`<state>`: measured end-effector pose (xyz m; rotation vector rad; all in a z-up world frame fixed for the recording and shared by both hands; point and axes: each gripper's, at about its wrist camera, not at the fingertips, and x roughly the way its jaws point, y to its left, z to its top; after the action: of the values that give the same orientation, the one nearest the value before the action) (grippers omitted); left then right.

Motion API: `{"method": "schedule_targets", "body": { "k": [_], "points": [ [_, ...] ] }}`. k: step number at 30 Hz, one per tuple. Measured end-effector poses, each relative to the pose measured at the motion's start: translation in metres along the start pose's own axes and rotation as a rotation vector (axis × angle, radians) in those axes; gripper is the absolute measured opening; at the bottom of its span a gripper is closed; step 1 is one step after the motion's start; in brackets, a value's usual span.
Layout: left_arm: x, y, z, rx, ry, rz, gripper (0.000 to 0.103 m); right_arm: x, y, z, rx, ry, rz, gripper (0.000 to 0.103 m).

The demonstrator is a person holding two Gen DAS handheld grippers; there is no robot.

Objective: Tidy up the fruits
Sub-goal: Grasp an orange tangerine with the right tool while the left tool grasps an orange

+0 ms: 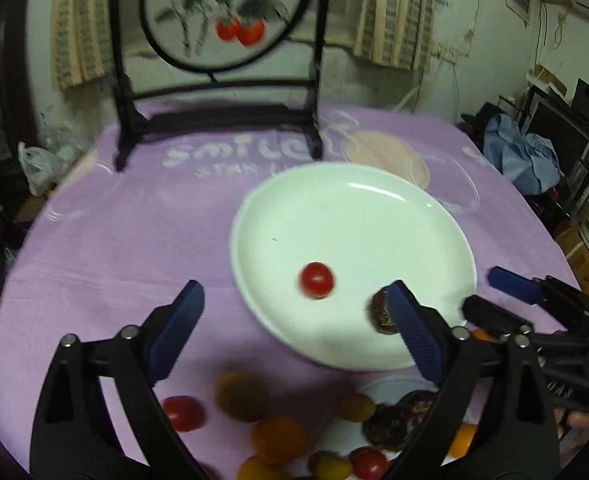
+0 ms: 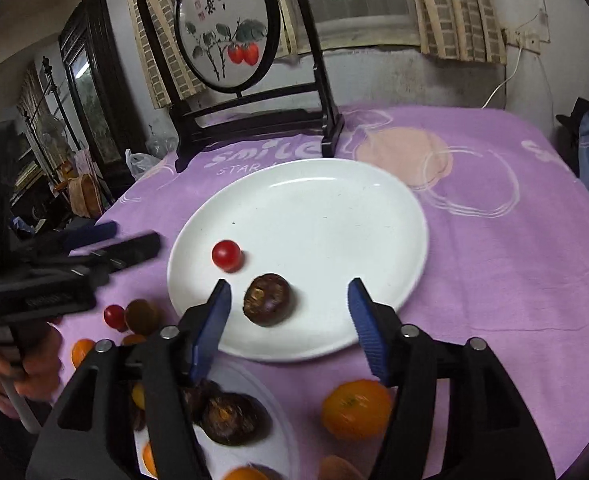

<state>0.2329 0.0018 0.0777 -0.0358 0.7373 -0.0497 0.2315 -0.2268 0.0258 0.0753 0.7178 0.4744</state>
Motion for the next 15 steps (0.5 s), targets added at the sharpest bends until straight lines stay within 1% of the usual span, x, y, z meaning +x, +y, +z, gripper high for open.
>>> {"method": "schedule_targets", "body": {
  "k": [1,4,6,9,10,12,15],
  "points": [
    [-0.007,0.005,-0.002,0.005,-0.019,0.021,0.099,-0.004,-0.005,-0.005,-0.002,0.005,-0.013,0.064],
    [-0.028,0.023,-0.02,0.032,-0.063,0.09,0.1,-0.007,-0.016,-0.02,0.0,0.041,-0.041,0.064],
    [-0.036,0.035,-0.031,0.041,-0.069,0.109,0.1,-0.006,-0.019,-0.028,-0.008,0.064,-0.048,0.064],
    [-0.042,0.056,-0.049,0.012,-0.058,0.134,0.101,-0.005,-0.016,-0.04,-0.032,0.099,-0.086,0.063],
    [-0.041,0.065,-0.054,-0.013,-0.04,0.131,0.101,-0.004,-0.014,-0.043,-0.046,0.11,-0.092,0.063],
    [-0.04,0.08,-0.062,-0.069,0.0,0.102,0.101,-0.001,-0.01,-0.047,-0.069,0.125,-0.105,0.063],
    [-0.039,0.095,-0.072,-0.13,0.03,0.067,0.101,0.007,-0.002,-0.053,-0.132,0.146,-0.145,0.063]
  ]
}}
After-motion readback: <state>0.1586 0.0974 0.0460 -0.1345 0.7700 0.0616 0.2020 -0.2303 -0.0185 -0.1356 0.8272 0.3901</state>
